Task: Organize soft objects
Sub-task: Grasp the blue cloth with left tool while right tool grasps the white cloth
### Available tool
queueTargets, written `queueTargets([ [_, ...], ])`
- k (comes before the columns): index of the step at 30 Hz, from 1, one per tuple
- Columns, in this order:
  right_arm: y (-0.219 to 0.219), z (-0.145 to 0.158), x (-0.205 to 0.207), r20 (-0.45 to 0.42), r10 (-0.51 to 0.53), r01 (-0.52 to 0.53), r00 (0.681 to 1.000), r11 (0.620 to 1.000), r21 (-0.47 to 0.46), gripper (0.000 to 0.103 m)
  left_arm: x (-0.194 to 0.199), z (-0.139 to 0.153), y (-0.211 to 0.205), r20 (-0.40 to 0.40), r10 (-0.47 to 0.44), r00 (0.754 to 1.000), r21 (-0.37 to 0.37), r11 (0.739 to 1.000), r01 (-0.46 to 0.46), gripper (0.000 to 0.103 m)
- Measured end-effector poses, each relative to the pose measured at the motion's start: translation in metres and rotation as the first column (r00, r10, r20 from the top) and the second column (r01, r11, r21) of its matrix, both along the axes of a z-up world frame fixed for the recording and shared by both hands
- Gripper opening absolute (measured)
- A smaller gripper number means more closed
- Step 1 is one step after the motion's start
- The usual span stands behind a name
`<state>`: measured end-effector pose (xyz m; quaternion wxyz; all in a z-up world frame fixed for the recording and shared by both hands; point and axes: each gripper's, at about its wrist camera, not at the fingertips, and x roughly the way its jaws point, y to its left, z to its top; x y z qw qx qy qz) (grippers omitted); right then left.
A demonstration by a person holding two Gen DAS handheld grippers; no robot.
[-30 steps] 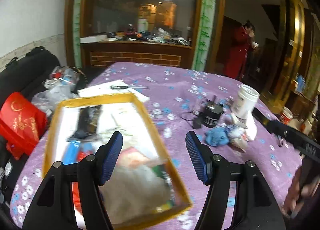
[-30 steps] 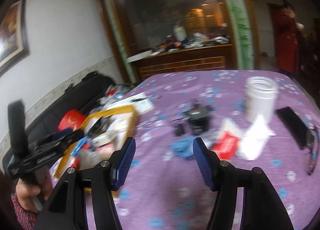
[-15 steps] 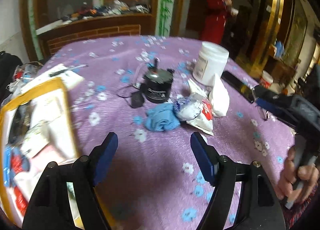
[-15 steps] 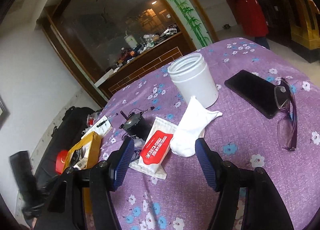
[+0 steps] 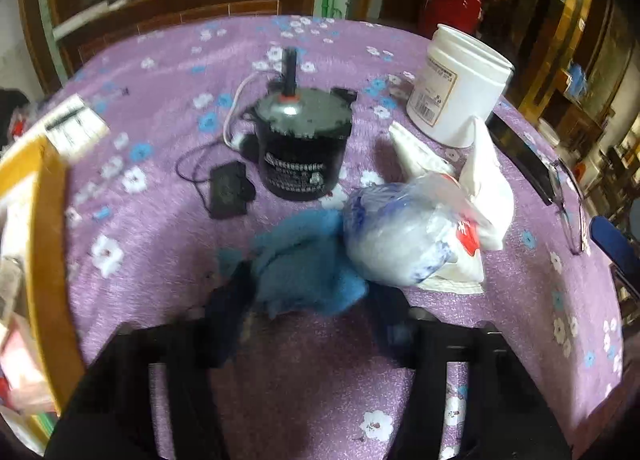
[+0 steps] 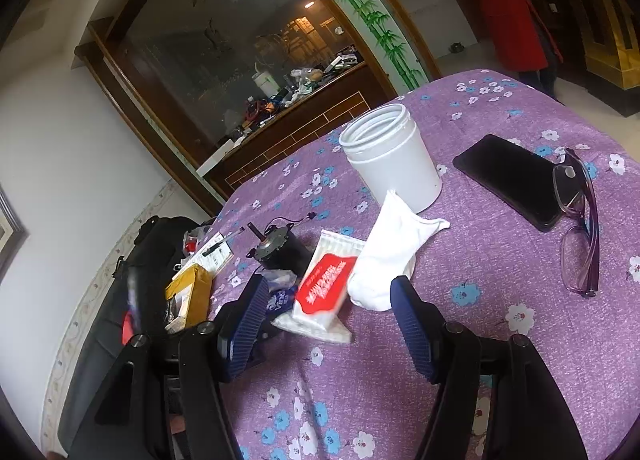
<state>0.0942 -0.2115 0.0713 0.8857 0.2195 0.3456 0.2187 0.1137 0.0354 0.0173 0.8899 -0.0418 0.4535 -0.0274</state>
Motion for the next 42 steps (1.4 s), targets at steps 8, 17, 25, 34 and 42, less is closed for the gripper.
queueTargets([
  [8,-0.008,-0.004,0.002,-0.016,-0.042,0.042,0.999,0.999,-0.005,0.067,-0.052,0.019,0.009,0.096,-0.009,0.995,-0.103,0.994,0.019,0.031],
  [17,-0.006,-0.024,0.016,-0.092,-0.094,0.086,0.991,0.993,-0.081,0.067,-0.084,0.025,-0.01,0.208,-0.093,0.974,-0.072,0.991,0.11,0.031],
  [25,0.025,-0.027,0.045,-0.219,-0.072,0.039,0.973,0.988,-0.153,0.069,-0.093,0.036,-0.008,0.258,-0.114,0.959,-0.052,0.99,0.132,0.031],
  [34,0.045,-0.062,0.079,-0.273,-0.12,0.058,0.954,0.973,-0.225,0.054,-0.092,0.034,-0.01,0.251,-0.116,0.961,-0.038,0.991,0.13,0.031],
  [42,0.04,-0.041,0.061,-0.155,-0.064,0.032,0.986,0.979,-0.201,0.014,-0.092,0.033,-0.009,0.256,-0.106,0.961,-0.033,0.992,0.118,0.031],
])
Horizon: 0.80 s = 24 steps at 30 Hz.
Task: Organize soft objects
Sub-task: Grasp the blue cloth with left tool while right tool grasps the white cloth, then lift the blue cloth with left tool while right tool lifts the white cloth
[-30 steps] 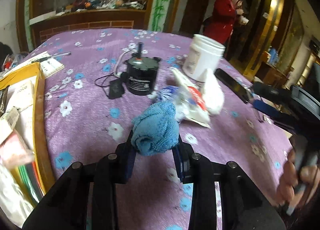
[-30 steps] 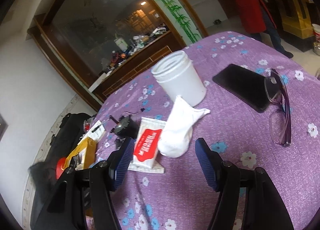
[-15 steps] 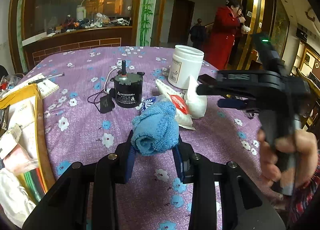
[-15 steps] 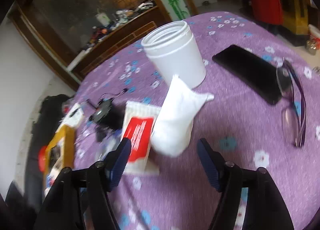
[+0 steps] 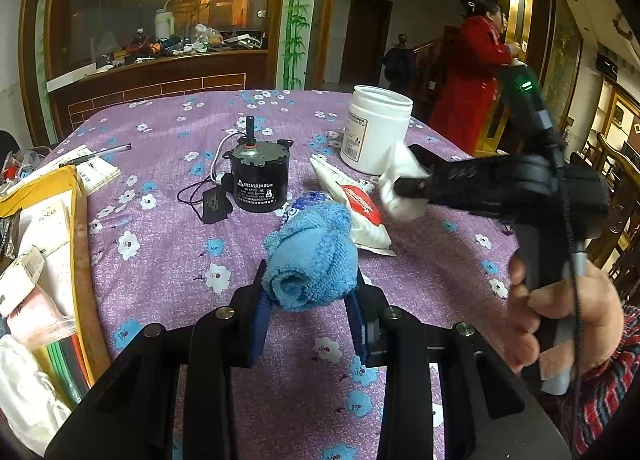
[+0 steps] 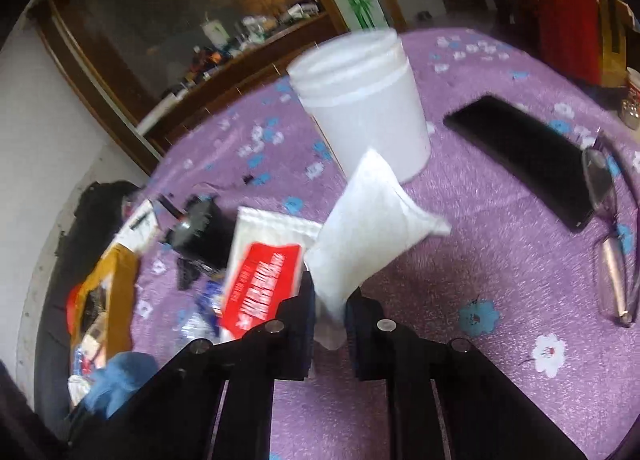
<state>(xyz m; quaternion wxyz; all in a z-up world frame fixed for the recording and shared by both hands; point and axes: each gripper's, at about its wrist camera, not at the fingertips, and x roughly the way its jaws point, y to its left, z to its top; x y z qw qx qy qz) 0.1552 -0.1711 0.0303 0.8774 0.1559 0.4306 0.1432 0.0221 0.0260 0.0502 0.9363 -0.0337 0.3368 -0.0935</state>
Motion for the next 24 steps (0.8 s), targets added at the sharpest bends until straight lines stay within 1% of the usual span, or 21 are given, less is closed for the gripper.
queueTargets([
  [2,-0.003,0.011,-0.008,0.04,-0.005,0.004,0.999,1.0,0.014,0.014,0.001,-0.001,0.0,-0.002,0.004,1.0,0.002,1.0,-0.004,0.031],
  [6,0.001,0.025,-0.019,0.084,0.025,-0.029,0.996,0.998,0.047,0.014,0.0,-0.001,0.0,0.002,0.007,1.0,0.007,1.0,-0.007,0.031],
  [14,0.026,0.052,-0.042,0.203,0.12,-0.128,0.972,0.991,0.028,0.014,0.0,-0.001,0.001,0.001,0.011,1.0,0.008,1.0,-0.011,0.031],
  [18,0.031,0.059,-0.049,0.238,0.143,-0.156,0.961,0.987,0.039,0.014,0.0,0.0,0.001,0.004,0.012,1.0,0.01,1.0,-0.012,0.031],
  [24,0.032,0.061,-0.05,0.251,0.154,-0.17,0.956,0.984,0.044,0.014,-0.002,0.001,0.001,0.015,0.017,1.0,0.011,1.0,-0.017,0.031],
])
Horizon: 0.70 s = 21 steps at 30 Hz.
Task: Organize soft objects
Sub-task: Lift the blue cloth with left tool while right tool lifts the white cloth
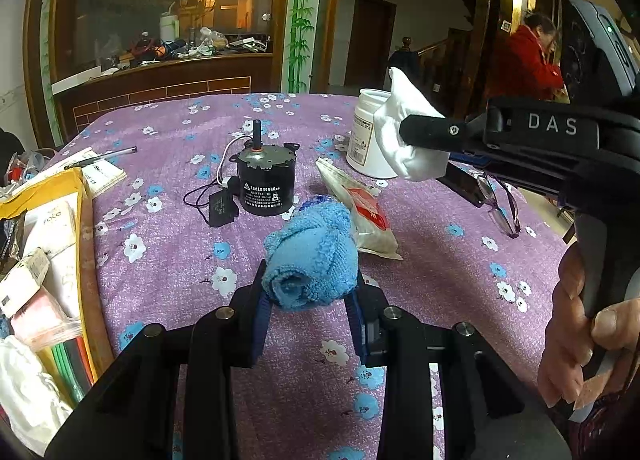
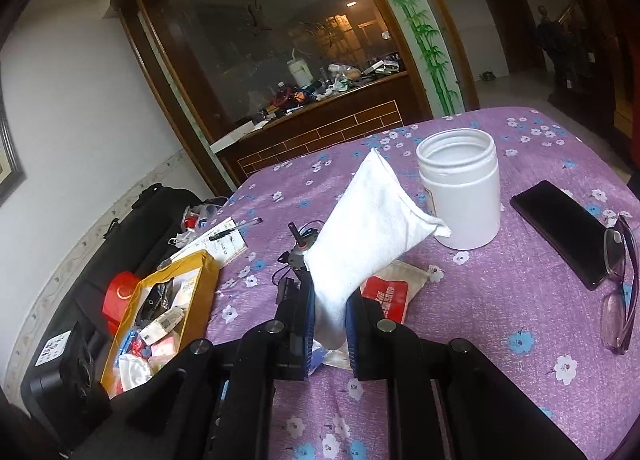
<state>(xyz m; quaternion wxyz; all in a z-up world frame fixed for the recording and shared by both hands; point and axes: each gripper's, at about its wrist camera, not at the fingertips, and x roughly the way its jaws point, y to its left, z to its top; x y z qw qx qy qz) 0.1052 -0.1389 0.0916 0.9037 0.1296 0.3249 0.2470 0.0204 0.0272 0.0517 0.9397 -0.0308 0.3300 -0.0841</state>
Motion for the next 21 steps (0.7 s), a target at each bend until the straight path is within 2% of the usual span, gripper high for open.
queueTargets([
  [21,0.0019,-0.0005,-0.0017,0.019,0.015,-0.015,1.0,1.0,-0.003,0.014,-0.0023,0.0029,0.0002,0.015,0.005,1.0,0.001,1.0,-0.005,0.031],
])
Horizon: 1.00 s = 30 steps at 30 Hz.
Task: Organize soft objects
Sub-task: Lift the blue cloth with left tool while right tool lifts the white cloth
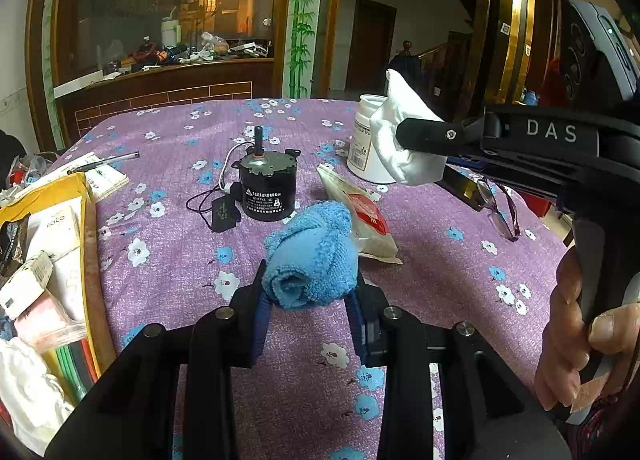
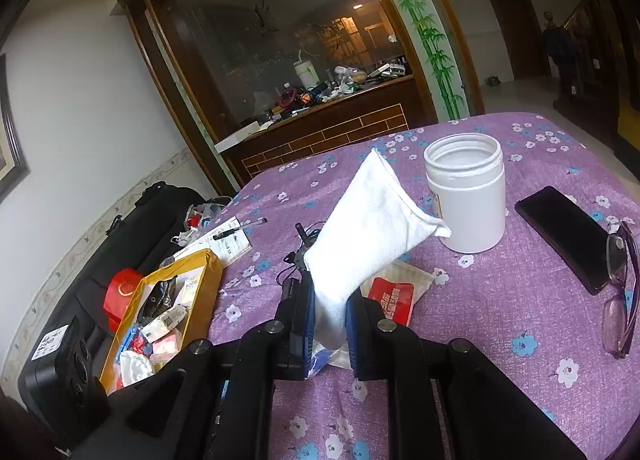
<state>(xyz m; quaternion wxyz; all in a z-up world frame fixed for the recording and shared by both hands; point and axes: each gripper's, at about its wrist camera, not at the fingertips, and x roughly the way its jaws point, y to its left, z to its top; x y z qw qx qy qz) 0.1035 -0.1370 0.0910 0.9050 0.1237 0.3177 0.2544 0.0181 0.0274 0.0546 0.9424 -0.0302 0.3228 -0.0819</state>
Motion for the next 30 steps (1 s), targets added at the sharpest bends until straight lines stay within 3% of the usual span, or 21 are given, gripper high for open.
queueTargets([
  [10,-0.0001,0.0015,-0.0014,0.011,0.001,-0.001,1.0,1.0,0.002,0.014,-0.004,0.0074,0.0045,0.04,0.023,0.999,-0.012,1.0,-0.022,0.031],
  [30,-0.0005,0.0039,-0.0034,0.026,0.007,-0.008,1.0,1.0,0.007,0.014,-0.0042,0.0082,0.006,0.047,0.032,0.998,-0.007,0.999,-0.032,0.031],
])
